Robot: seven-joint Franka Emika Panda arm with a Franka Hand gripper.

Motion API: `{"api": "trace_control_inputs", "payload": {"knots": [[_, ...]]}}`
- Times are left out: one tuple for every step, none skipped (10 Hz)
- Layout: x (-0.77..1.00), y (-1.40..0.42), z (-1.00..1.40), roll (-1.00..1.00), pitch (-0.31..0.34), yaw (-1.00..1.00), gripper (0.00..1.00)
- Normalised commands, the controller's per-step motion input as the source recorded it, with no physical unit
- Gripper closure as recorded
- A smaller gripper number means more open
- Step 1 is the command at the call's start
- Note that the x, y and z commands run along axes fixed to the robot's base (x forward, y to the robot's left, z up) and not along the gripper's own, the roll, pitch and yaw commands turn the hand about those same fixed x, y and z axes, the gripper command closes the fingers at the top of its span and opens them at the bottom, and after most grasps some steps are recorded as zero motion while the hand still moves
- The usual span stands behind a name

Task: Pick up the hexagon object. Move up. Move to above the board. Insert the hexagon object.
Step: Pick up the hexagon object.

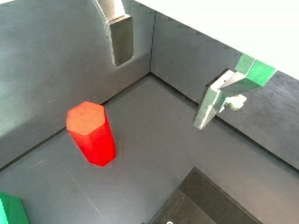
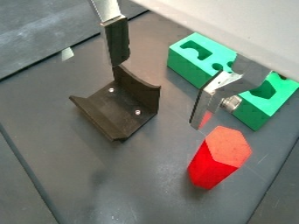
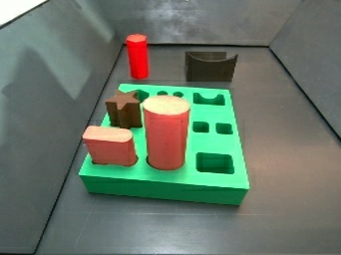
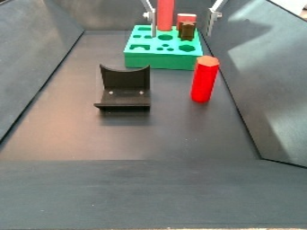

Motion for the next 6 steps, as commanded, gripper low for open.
{"api": "trace_control_inputs", "payload": {"knots": [[-0.33, 0.00, -0.15, 0.00, -0.090, 0.00, 0.00], [-0.63, -0.03, -0.29, 0.00, -0.166, 0.00, 0.00], [-0.56, -0.07, -0.36, 0.00, -0.223, 0.00, 0.00], [-0.41, -0.06, -0.25, 0.00, -0.204, 0.00, 0.00], [-0.37, -0.11, -0.23, -0.03, -0.251, 0.00, 0.00], [-0.35, -0.11, -0.24, -0.03, -0.259, 0.00, 0.00]]}}
